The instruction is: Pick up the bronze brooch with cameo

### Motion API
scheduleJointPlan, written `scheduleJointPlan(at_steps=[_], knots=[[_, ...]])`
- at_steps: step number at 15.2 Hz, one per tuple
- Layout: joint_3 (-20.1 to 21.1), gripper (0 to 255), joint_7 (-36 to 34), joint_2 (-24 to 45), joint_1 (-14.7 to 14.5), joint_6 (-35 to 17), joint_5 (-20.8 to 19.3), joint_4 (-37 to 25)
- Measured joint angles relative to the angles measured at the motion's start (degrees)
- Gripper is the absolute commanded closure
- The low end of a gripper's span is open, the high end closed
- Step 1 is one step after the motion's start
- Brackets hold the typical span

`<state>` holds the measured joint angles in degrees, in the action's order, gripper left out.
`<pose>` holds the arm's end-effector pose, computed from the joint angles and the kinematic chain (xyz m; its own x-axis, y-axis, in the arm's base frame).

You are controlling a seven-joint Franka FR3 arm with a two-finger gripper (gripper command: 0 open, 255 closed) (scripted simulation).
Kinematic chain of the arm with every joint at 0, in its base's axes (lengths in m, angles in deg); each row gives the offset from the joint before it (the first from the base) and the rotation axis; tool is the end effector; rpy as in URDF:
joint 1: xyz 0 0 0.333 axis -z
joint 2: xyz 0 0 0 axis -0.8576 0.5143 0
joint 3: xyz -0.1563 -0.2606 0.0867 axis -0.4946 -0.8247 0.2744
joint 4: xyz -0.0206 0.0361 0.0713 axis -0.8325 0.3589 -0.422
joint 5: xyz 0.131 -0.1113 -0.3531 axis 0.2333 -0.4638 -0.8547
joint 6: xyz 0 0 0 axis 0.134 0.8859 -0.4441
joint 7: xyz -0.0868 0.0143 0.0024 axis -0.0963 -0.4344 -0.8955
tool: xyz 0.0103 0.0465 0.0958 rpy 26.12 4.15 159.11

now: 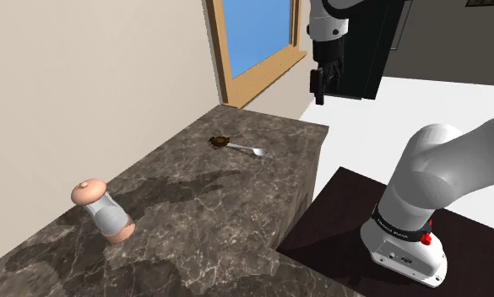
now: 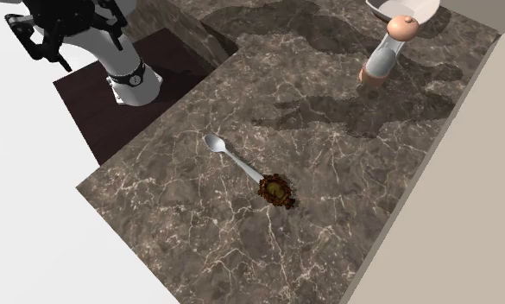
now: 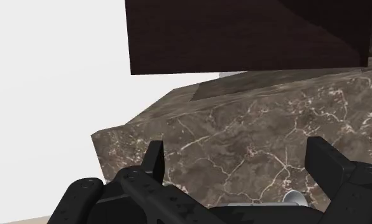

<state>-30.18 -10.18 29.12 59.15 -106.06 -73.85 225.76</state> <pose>0.2978 -0.0413 0.5635 0.9944 -0.0078 -0.1054 -0.0008 -0.9978 0.0667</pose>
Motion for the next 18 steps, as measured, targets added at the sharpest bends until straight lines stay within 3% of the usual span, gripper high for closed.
scheduleJointPlan(at_steps=[3,10,18], knots=[[0.1,0,-0.2,2.3,-0.4,-1.9,0.5,-0.4],[0.7,0,-0.9,15.4,-2.6,-11.8,3.1,-3.7],[1.2,0,-0.1,32.2,-4.7,-20.2,6.0,-12.3]])
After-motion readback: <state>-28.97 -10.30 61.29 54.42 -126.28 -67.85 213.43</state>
